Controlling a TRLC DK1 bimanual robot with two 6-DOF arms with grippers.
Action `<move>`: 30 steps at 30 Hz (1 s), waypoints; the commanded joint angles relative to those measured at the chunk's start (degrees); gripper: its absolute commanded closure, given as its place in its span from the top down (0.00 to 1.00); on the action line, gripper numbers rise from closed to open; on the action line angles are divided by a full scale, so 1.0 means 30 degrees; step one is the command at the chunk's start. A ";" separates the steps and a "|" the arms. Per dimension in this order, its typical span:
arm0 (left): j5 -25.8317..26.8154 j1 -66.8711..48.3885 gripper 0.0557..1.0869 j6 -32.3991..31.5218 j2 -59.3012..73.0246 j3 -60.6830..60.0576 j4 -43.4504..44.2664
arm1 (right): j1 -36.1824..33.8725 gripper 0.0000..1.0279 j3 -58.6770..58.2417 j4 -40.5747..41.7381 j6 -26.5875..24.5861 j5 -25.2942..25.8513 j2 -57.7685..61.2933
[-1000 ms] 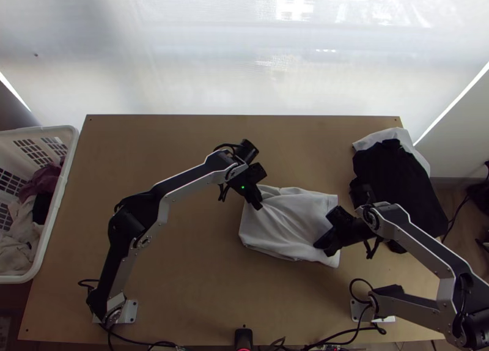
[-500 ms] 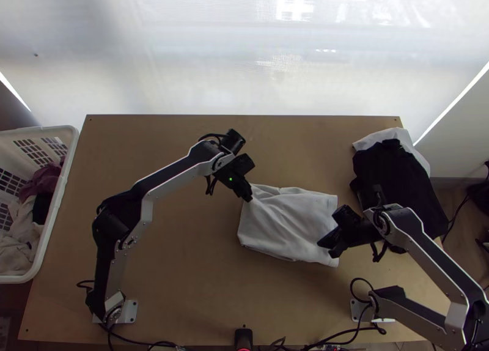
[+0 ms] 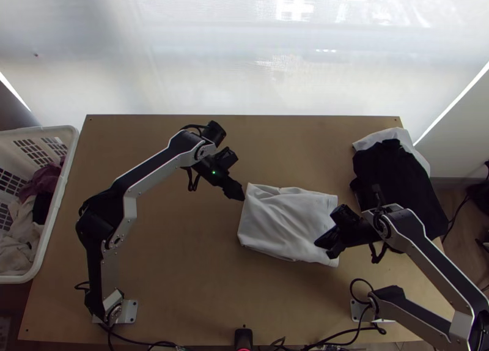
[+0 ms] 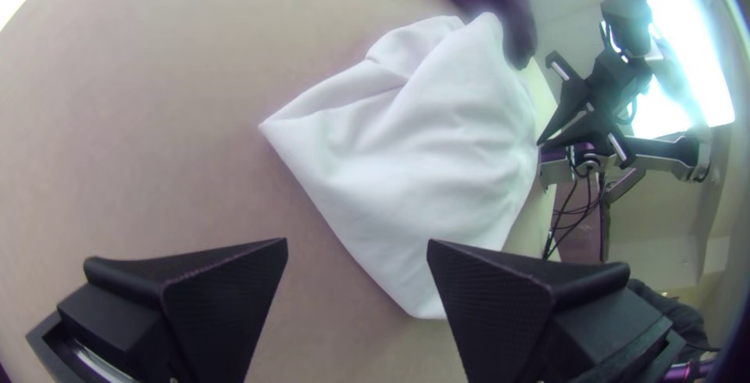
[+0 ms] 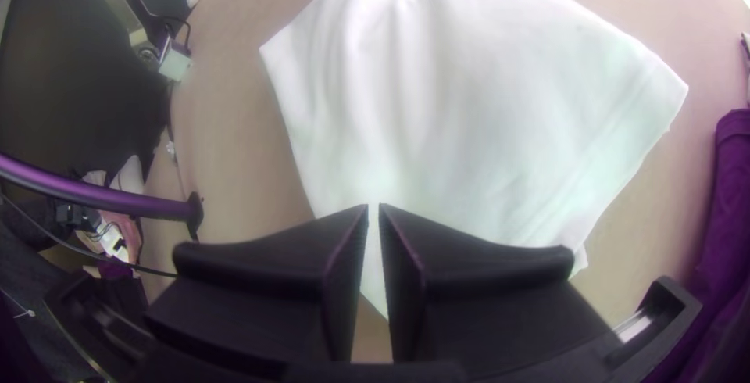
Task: Fold the t-shirt
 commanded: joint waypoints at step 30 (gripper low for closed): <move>0.4986 0.0067 0.94 -0.2280 0.3177 -0.0595 -0.0713 | -0.0967 0.53 0.0467 0.0018 0.0835 0.0674 -0.1296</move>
